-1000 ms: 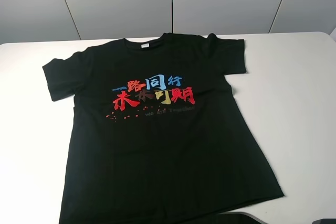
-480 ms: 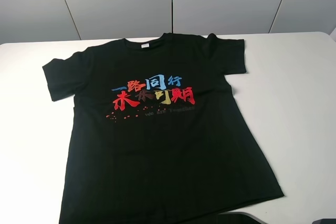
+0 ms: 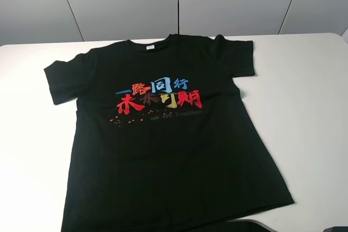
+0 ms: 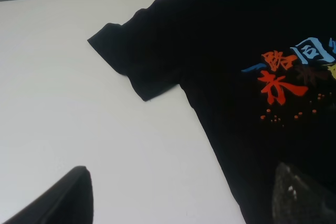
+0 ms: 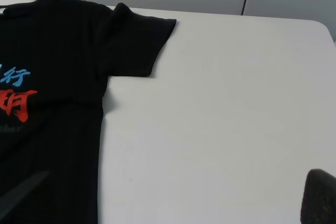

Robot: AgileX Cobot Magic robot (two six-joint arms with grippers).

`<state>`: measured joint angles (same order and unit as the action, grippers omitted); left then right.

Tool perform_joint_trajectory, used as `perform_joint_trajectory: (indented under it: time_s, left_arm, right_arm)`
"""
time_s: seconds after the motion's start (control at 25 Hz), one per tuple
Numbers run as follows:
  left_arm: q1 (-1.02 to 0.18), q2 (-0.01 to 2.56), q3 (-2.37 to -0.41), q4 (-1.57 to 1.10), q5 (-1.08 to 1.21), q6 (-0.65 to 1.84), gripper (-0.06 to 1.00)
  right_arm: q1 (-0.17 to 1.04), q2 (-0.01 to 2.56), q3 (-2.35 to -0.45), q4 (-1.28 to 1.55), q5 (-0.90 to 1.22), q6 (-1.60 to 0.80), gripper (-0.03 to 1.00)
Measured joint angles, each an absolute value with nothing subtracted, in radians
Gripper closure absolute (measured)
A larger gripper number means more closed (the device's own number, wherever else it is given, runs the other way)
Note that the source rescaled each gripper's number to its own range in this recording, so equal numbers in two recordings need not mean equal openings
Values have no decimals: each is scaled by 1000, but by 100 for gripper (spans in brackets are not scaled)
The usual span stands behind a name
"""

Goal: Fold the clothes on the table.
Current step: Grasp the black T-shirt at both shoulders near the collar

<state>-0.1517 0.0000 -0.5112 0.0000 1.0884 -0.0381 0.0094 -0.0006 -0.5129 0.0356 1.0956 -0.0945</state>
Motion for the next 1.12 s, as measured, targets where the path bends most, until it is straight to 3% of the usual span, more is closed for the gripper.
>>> perform_joint_trajectory:
  time_s: [0.84, 1.12]
  left_arm:
    - [-152, 0, -511, 27, 1088, -38, -6]
    - [-152, 163, -591, 24, 1061, 20, -6]
  right_arm:
    - [9, -1, -513, 36, 1087, -91, -3]
    - [9, 176, -709, -43, 1051, -135, -3]
